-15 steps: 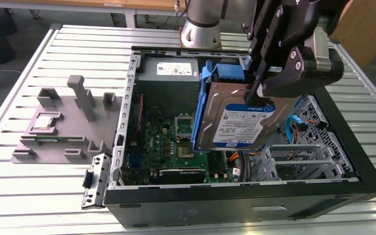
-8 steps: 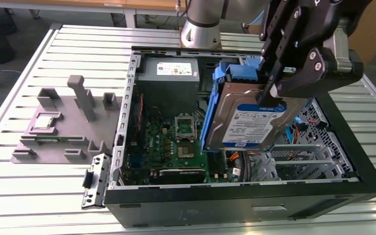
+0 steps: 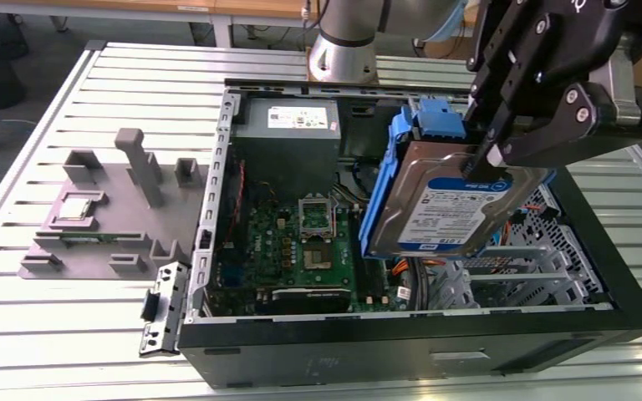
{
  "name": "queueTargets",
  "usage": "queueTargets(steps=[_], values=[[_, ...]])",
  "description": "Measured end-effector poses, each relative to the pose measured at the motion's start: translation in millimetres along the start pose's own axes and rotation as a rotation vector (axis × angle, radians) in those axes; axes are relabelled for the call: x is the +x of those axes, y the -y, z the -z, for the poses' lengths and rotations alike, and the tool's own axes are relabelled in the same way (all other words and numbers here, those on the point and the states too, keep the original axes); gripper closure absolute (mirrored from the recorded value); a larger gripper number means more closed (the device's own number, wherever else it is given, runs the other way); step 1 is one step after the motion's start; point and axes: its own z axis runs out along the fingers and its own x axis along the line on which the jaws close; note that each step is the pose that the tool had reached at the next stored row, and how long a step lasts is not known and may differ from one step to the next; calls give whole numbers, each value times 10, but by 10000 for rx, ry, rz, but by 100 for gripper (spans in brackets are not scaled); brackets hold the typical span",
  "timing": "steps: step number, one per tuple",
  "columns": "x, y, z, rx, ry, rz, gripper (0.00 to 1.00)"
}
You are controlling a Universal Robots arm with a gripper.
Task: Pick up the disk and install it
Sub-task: 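Insert the disk into the insertion slot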
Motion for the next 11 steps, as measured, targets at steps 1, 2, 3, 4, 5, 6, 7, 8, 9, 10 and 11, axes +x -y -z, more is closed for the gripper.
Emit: queueTargets(steps=[1, 2, 3, 4, 5, 6, 7, 8, 9, 10, 11], values=[[-1, 9, 0, 0, 0, 0, 65], [-1, 14, 0, 0, 0, 1, 65], [-1, 14, 0, 0, 0, 0, 65], [-1, 14, 0, 0, 0, -1, 65], [-1, 14, 0, 0, 0, -1, 65], [-1, 15, 1, 0, -1, 0, 65], [-1, 15, 0, 0, 0, 0, 65], [-1, 15, 0, 0, 0, 0, 65], [-1, 15, 1, 0, -1, 0, 65], [-1, 16, 0, 0, 0, 0, 65], [-1, 24, 0, 0, 0, 2, 65]])
